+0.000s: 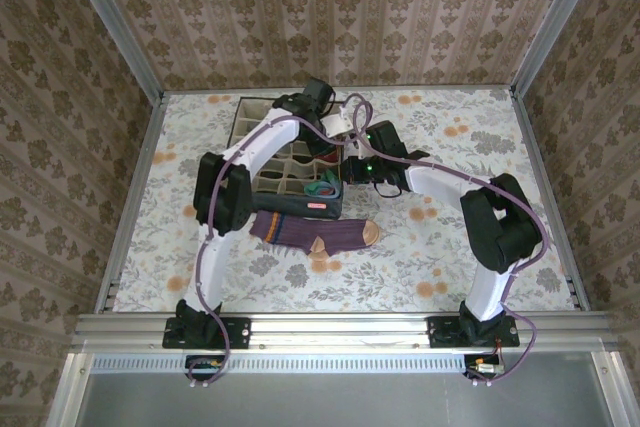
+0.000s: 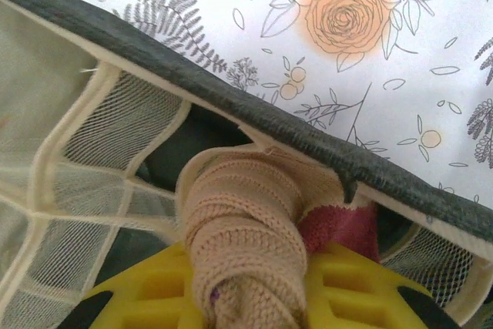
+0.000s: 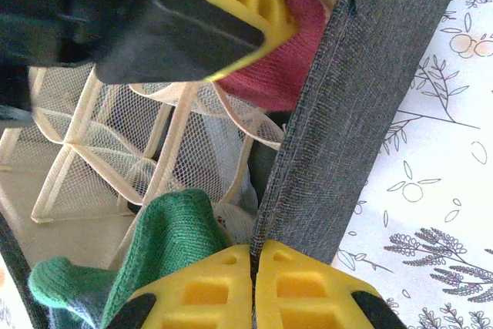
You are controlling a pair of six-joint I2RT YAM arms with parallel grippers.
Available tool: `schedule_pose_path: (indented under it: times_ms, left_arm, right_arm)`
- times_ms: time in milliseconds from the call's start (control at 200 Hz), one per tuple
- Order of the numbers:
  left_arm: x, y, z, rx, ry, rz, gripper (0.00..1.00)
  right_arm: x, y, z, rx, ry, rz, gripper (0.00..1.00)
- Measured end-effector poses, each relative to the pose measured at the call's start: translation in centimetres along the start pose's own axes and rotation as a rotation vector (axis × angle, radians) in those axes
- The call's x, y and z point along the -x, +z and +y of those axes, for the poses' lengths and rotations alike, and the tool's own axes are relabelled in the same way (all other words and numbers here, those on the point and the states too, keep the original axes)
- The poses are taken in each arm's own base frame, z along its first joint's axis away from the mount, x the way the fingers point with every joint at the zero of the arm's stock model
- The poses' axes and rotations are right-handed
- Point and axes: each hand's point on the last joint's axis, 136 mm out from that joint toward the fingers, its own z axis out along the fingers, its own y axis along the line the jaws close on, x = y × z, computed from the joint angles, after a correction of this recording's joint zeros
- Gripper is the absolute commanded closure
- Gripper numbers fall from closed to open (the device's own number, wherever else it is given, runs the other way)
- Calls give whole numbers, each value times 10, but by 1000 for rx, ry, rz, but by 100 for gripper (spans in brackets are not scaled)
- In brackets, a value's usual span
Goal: Roll the socks
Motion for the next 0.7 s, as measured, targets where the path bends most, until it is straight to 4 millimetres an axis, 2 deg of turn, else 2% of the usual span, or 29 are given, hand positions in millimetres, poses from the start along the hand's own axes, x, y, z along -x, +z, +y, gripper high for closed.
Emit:
schedule_pose_path:
  times_ms: [160,245,420,645,660,670,675,700]
  left_arm:
    - [-5,23,-2,-2,10,62,100]
    - [-5,27,-2,-2,13,80,98]
    - [-4,27,0,0,15,97,59]
    - [-1,23,1,-20,-27,64,31]
    - [0,21,2,-21,-31,59,23]
    - [0,21,3,-23,-36,55,8]
    - [0,20,3,-24,-36,53,4]
    - [2,17,4,-25,-41,45,0]
  right_arm:
    - [0,1,0,21,4,5,100]
    - [1,2,0,29,4,3,100]
    - [3,2,-2,26,7,-2,100]
    - [7,-1,-10,13,22,-6,100]
    - [8,-1,-10,12,23,-4,100]
    - [8,-1,-10,10,25,-2,100]
    - [8,-1,-11,10,25,-3,100]
    - [9,-1,-11,8,26,0,100]
